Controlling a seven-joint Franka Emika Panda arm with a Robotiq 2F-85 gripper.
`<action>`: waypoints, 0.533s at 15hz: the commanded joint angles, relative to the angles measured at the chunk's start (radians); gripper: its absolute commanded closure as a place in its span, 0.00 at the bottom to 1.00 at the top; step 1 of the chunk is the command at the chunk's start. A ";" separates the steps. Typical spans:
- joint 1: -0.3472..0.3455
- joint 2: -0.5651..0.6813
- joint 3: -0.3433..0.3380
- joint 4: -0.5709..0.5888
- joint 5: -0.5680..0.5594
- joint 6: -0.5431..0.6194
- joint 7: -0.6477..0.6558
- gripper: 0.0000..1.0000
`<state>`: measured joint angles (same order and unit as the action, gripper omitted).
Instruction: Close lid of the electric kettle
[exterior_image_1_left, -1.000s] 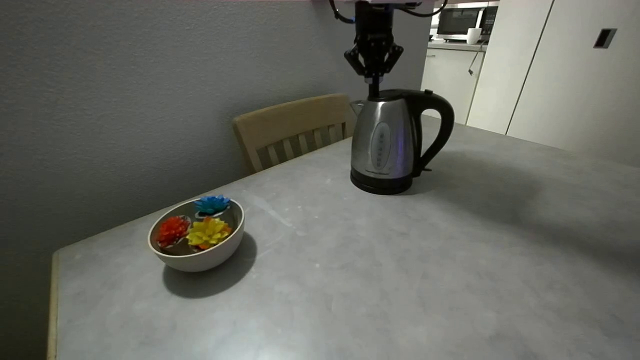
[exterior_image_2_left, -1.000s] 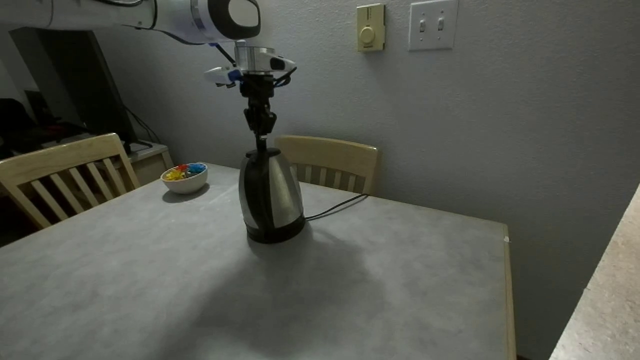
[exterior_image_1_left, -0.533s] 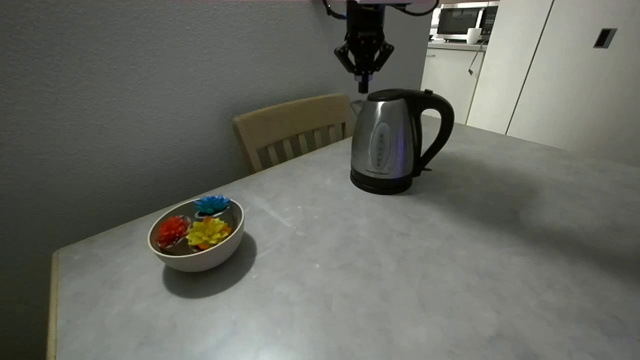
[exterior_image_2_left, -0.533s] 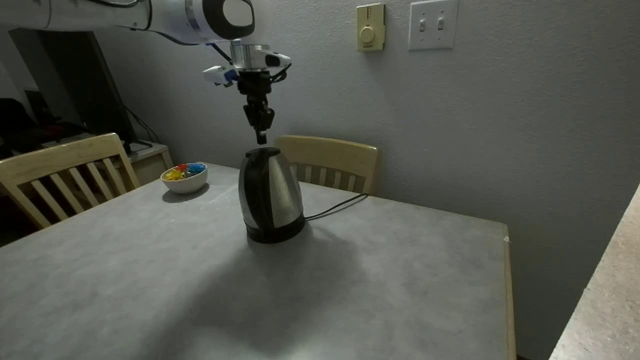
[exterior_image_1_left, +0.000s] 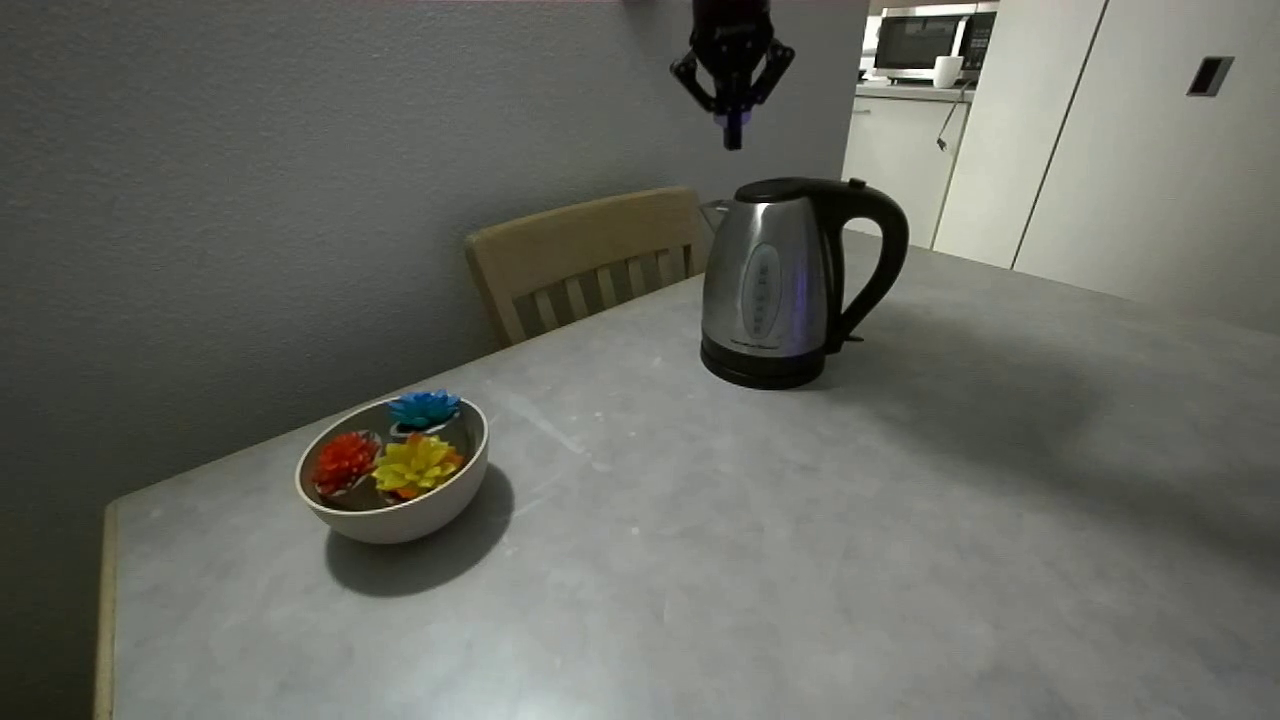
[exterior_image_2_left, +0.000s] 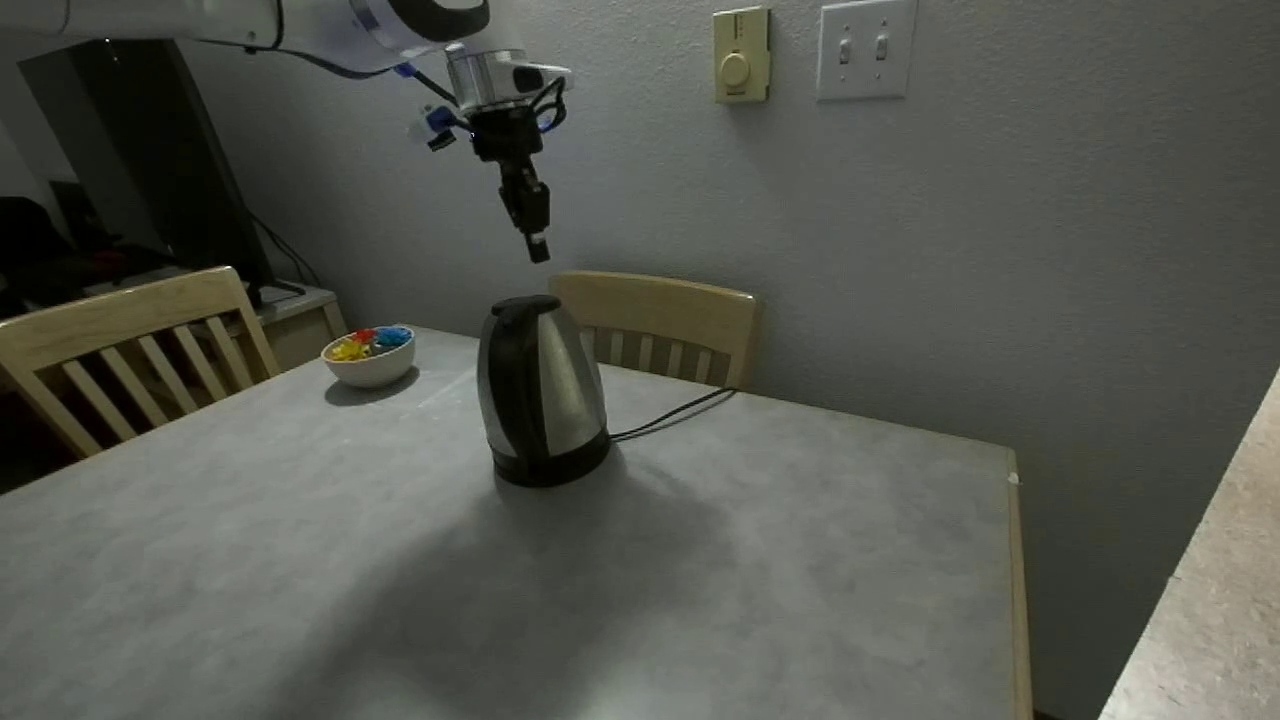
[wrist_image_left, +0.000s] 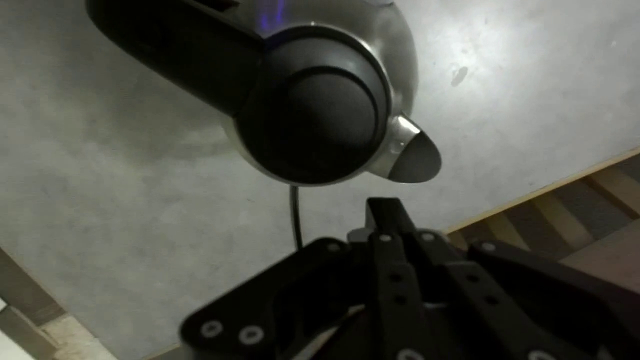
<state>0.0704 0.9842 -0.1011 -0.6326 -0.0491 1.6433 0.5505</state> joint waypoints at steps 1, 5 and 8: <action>0.014 -0.055 -0.035 -0.037 -0.031 -0.121 0.069 1.00; 0.009 -0.078 -0.029 -0.036 -0.029 -0.218 0.078 1.00; 0.003 -0.085 -0.020 -0.031 -0.018 -0.246 0.070 1.00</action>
<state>0.0760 0.9319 -0.1249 -0.6331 -0.0758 1.4304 0.6194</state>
